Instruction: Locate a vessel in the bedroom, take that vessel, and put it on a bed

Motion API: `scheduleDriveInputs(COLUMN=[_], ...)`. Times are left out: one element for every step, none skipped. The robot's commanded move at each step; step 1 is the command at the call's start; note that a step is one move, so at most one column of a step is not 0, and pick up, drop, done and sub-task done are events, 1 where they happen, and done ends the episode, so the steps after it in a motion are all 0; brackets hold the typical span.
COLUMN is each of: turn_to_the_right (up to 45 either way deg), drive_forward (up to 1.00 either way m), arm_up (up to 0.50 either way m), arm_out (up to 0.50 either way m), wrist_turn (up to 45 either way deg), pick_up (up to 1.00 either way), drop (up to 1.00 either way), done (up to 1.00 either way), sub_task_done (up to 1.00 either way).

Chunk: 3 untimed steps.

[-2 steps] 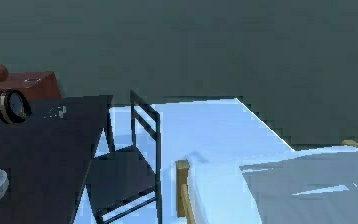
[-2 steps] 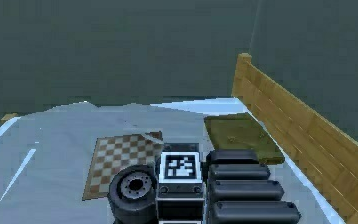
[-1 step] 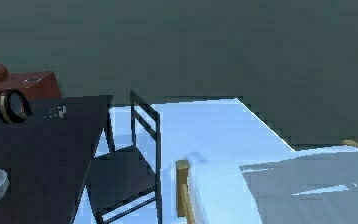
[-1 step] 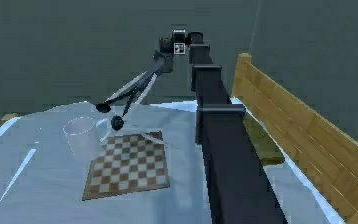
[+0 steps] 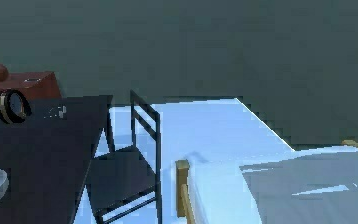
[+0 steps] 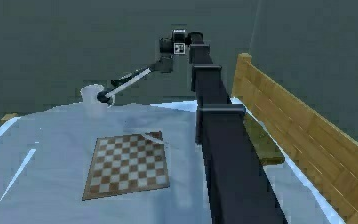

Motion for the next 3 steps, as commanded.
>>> scheduleDriveInputs(turn_to_the_right=[0.0,0.0,0.0], drive_forward=[0.00,0.00,0.00], arm_up=[0.00,0.00,-0.26], arm_out=[0.00,0.00,0.00], wrist_turn=[45.0,18.0,0.0], pick_up=[0.00,0.00,0.00], drop=[0.00,0.00,0.00], done=[0.00,0.00,0.00], sub_task_done=[0.00,0.00,0.00])
